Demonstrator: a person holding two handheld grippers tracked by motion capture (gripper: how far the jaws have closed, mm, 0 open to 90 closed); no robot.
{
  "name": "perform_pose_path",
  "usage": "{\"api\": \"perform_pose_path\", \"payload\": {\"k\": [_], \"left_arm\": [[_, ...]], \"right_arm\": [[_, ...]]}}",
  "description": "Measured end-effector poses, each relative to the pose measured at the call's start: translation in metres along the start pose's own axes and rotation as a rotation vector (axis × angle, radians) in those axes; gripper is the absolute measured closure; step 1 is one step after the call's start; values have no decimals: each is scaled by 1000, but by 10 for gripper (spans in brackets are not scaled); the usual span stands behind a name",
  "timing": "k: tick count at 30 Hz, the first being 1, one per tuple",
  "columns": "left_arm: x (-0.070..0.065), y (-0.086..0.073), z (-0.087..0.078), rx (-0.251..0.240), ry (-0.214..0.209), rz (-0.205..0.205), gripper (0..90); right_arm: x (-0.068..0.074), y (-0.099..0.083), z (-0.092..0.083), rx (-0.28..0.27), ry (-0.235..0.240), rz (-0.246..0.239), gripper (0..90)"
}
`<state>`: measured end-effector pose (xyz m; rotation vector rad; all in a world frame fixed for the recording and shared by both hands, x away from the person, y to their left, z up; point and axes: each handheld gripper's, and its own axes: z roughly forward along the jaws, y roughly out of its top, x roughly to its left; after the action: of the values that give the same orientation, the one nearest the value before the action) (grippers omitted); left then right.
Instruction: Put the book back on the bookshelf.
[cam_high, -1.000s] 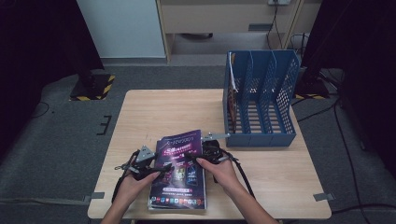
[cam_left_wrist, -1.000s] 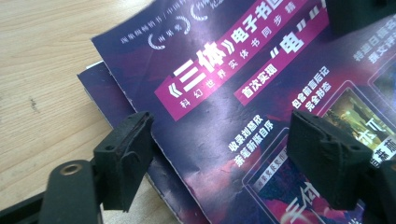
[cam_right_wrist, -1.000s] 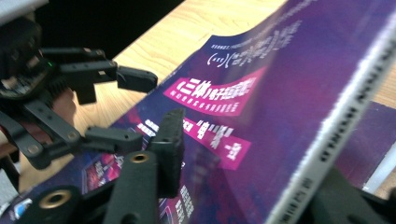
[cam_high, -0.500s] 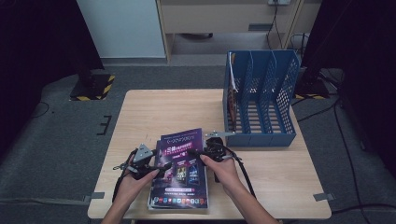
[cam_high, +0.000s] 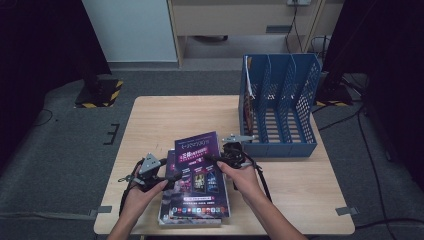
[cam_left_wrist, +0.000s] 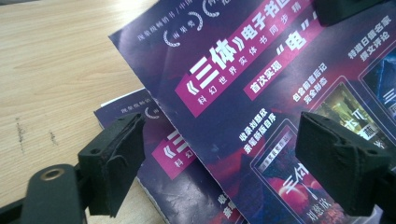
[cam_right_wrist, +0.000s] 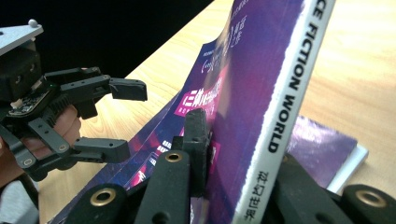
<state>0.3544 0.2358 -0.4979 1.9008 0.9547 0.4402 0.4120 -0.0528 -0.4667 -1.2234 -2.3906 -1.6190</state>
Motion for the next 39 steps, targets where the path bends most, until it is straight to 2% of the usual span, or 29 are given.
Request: {"api": "perform_pose_path", "payload": {"k": [7,20,33,39], "left_arm": [[-1,2,-1,-5,-3,16,155],[-3,3,1,-4,-15,19,158],[-4,0,7,23,-44,10,133],[-3,-3,13,44,-95,-23,127]], "right_arm": [[11,10,-3,-23,-22,-89,803],[24,25,-9,-55,-58,-178,816],[27,39,-15,-98,-79,-201,823],[29,43,-17,-120,-73,-207,824]]}}
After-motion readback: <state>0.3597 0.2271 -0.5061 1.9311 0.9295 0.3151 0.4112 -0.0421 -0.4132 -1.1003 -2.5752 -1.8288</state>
